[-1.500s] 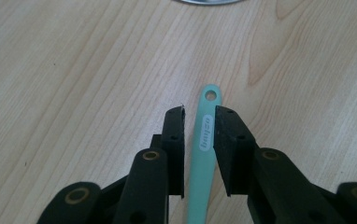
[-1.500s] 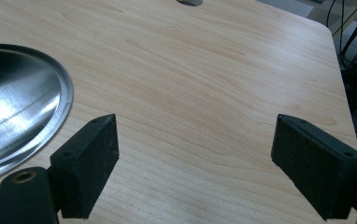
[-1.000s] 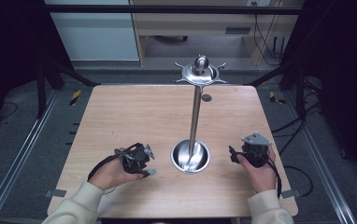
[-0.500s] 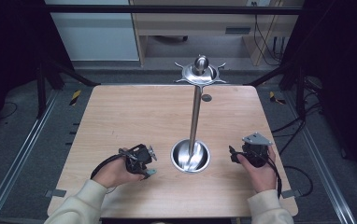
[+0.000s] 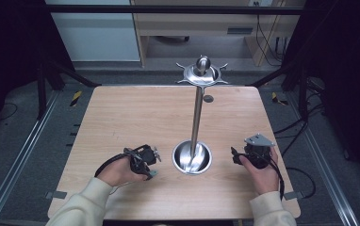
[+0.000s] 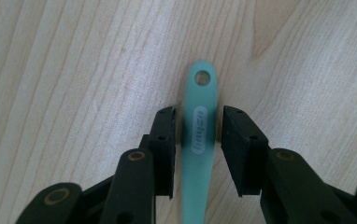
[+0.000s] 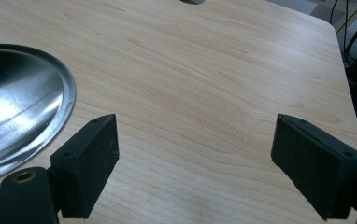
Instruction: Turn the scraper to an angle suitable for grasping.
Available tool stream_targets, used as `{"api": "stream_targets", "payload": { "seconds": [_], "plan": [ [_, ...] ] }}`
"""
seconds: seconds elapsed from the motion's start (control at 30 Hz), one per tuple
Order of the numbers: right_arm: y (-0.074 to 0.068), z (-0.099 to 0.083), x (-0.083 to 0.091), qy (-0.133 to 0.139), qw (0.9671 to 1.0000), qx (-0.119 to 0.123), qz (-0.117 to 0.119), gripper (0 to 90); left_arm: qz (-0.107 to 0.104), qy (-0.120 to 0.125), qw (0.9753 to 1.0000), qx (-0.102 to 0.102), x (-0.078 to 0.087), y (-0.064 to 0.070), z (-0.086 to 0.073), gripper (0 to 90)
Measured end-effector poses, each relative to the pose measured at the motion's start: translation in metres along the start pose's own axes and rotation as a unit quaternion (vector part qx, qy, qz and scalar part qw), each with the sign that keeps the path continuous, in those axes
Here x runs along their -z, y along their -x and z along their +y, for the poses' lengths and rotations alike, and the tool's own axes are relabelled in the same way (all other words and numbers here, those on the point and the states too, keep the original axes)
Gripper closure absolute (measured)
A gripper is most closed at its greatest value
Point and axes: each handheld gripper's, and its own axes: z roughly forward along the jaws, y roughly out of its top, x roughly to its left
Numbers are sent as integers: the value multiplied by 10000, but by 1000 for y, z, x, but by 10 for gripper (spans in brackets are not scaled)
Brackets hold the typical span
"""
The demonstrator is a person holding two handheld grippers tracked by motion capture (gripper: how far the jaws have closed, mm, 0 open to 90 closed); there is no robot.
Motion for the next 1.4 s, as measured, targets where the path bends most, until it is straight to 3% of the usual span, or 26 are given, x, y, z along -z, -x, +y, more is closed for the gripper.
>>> {"api": "stream_targets", "payload": {
  "seconds": [0.67, 0.73, 0.8, 0.83, 0.87, 0.97, 1.03, 1.07, 1.1, 1.13, 1.17, 1.4],
  "plan": [
    [1, 0, 0, 21, 10000, 4, 7, 153, 57, -105, 9999, -56, 0, -1, 5, 736],
    [1, 0, 0, 22, 10000, 4, 7, 153, 64, -77, 9999, -54, 1, -1, 4, 737],
    [1, 0, 0, 21, 10000, 7, 2, 153, 99, 89, 9999, 30, 6, -1, 3, 738],
    [1, 0, 0, 24, 10000, 21, 9, 153, 103, 299, 9994, 104, 14, -3, 0, 738],
    [1, 0, 0, 24, 10000, 21, 9, 153, 103, 299, 9994, 104, 14, -3, 0, 738],
    [0, 0, -1, -3, 10000, 29, 12, 153, 111, 717, 9970, 255, 28, -6, -7, 739],
    [-1, 0, -2, -8, 10000, 53, -20, 147, 221, 1096, 9930, 387, 41, -7, -14, 739],
    [-1, 0, -2, -8, 10000, 53, -20, 147, 221, 1096, 9930, 387, 41, -7, -14, 740],
    [-1, 0, -2, -38, 10000, 75, -50, 144, 247, 1212, 9914, 423, 45, -7, -16, 740],
    [-1, 0, -2, -37, 9999, 78, -52, 144, 333, 1408, 9883, 481, 52, -5, -21, 740],
    [-1, 0, -3, -35, 10000, 68, -45, 145, 333, 1408, 9883, 481, 52, -5, -21, 741],
    [-1, 1, -4, -52, 10000, 68, -28, 145, 507, 1956, 9773, 638, 74, 0, -37, 742]
  ]
}}
